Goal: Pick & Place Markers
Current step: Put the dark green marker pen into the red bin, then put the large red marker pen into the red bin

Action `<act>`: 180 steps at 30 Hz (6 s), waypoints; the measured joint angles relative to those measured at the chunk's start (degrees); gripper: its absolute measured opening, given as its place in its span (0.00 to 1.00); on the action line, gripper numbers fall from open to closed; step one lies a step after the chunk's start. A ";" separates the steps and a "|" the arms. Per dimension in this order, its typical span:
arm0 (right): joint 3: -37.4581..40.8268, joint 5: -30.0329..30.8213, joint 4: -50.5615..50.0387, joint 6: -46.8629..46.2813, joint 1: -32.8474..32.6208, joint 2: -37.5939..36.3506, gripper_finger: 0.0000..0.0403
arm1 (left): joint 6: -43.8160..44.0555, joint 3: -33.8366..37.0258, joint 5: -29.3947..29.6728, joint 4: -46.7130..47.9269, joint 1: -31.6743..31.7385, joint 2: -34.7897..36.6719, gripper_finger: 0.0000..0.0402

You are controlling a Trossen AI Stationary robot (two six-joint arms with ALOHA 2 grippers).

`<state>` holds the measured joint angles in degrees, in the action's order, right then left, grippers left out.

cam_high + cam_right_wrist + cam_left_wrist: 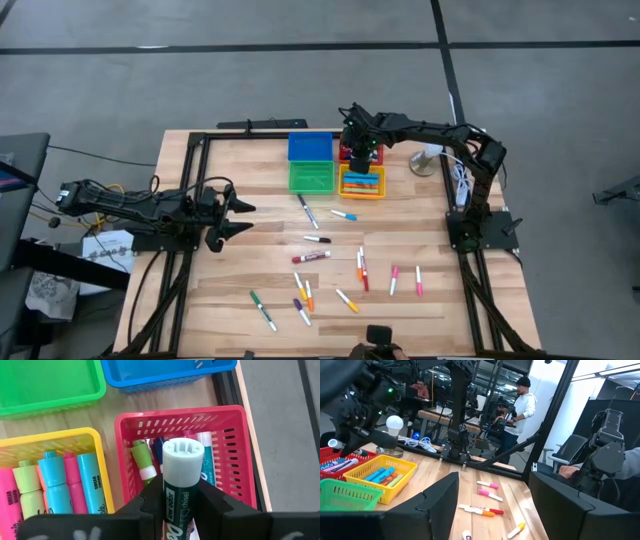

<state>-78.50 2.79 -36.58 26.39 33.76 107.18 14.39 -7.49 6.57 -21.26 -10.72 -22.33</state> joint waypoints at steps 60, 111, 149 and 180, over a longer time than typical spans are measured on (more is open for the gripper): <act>0.27 -5.82 -17.30 -29.14 -30.27 -37.98 0.40 | 1.11 0.00 -0.02 1.45 0.00 0.00 0.60; 50.75 5.73 13.24 -51.72 -40.76 -101.66 0.39 | 10.94 -36.20 -10.17 19.50 -1.87 -52.57 0.60; 61.02 9.44 17.03 -48.85 -40.74 -102.33 0.38 | 26.98 -36.82 -3.08 16.38 -2.03 -57.27 0.60; 61.02 9.53 16.88 -48.85 -40.74 -102.33 0.38 | 11.32 -56.59 -1.02 40.85 -3.10 -74.23 0.60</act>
<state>-17.47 12.32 -19.70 -22.46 -6.98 4.84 25.71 -64.07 5.55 19.59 -13.82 -96.55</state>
